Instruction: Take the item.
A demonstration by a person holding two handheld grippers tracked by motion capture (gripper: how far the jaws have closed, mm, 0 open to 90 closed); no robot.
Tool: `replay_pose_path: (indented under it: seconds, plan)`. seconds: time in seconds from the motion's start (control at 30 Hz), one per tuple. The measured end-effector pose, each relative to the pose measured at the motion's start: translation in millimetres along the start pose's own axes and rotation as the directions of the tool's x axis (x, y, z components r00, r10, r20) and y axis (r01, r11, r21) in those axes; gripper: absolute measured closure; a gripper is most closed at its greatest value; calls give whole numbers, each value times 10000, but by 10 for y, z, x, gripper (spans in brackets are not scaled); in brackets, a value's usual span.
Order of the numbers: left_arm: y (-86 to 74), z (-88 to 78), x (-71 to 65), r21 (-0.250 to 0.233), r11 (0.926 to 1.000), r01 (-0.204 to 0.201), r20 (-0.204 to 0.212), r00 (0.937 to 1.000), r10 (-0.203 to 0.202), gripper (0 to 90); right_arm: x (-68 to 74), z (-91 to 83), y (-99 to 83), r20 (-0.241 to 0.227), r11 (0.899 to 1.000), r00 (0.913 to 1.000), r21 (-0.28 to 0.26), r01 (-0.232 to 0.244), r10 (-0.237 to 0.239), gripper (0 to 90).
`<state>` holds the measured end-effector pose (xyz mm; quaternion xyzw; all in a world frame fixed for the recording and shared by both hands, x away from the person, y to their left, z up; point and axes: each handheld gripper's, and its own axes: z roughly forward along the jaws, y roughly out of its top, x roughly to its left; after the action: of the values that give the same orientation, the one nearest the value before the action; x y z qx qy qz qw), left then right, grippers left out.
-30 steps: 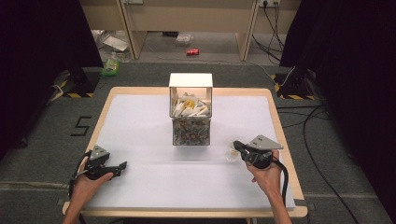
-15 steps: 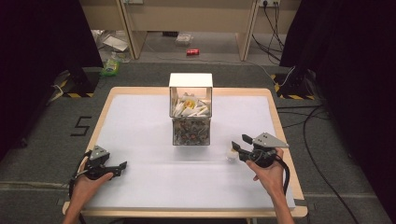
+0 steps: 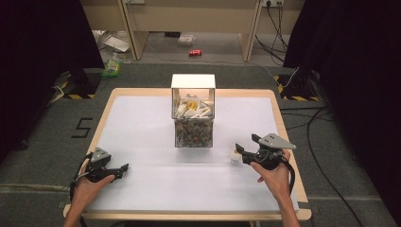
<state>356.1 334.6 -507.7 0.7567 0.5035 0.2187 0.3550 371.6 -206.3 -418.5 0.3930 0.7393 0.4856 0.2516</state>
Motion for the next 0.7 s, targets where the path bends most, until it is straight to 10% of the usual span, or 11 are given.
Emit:
replay_pose_path:
  seconds: [0.7]
  plan:
    - [0, 0, 0, 0, 10000, 0, 1, 10000, 0, 147, -88, -147, -81, 200, 9998, 9996, -24, -212, 213, 260]
